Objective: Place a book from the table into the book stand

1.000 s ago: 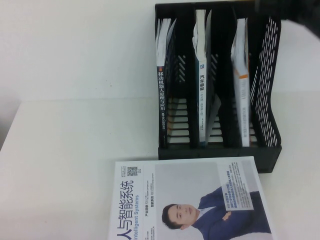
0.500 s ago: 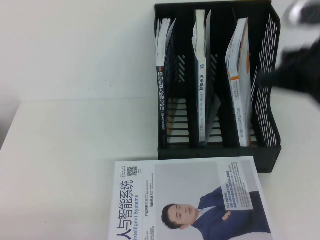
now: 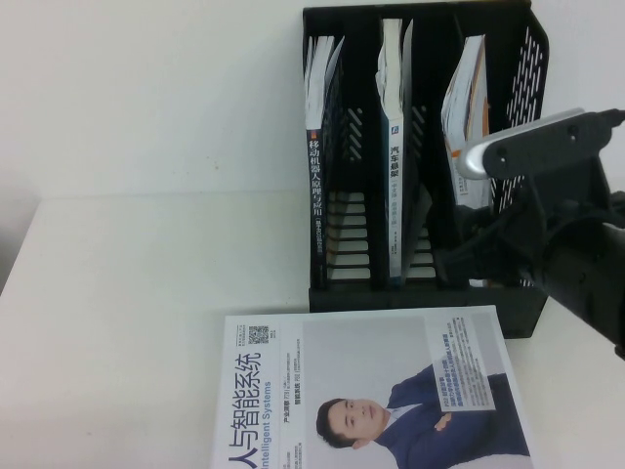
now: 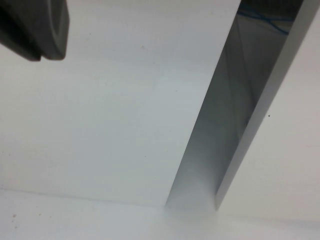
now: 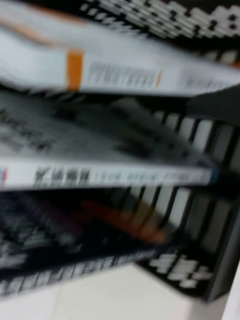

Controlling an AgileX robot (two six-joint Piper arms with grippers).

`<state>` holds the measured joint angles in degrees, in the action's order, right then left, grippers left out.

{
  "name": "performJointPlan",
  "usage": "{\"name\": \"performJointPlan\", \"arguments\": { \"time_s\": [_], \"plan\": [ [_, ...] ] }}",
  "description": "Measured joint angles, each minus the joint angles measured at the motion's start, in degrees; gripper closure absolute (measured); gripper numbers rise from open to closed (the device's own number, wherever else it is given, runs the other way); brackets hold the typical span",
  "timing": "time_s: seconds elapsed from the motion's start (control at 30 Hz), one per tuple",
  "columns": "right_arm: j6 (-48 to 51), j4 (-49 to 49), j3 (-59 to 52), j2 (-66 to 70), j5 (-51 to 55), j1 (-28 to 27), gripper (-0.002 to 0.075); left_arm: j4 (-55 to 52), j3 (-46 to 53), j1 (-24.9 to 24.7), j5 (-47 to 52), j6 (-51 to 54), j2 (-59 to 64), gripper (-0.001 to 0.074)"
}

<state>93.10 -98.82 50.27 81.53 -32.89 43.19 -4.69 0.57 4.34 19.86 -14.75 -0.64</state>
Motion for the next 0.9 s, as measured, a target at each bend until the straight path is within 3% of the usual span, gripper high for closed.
{"name": "performJointPlan", "arguments": {
  "time_s": [0.23, 0.5, 0.67, 0.77, 0.9],
  "plan": [
    [-13.95, 12.08, 0.87, 2.07, -3.57, 0.00, 0.0281, 0.00, 0.00, 0.00, 0.00, 0.21, 0.00, 0.0737],
    [-16.55, 13.30, 4.95, 6.92, -1.35, -0.73, 0.0280, 0.00, 0.00, 0.00, 0.00, 0.33, 0.00, 0.0737],
    [-16.63, 13.54, 6.72, 9.31, -5.84, -0.83, 0.0288, 0.00, 0.00, 0.00, 0.00, 0.33, 0.00, 0.0737],
    [-16.63, 13.79, 6.93, 10.01, -7.04, -1.02, 0.0377, 0.00, 0.00, 0.00, 0.00, 0.33, 0.00, 0.0737],
    [-16.94, 14.86, 7.01, 10.98, -10.40, -1.02, 0.0611, 0.00, 0.00, 0.00, 0.00, 0.33, 0.00, 0.0737]
  ]
}}
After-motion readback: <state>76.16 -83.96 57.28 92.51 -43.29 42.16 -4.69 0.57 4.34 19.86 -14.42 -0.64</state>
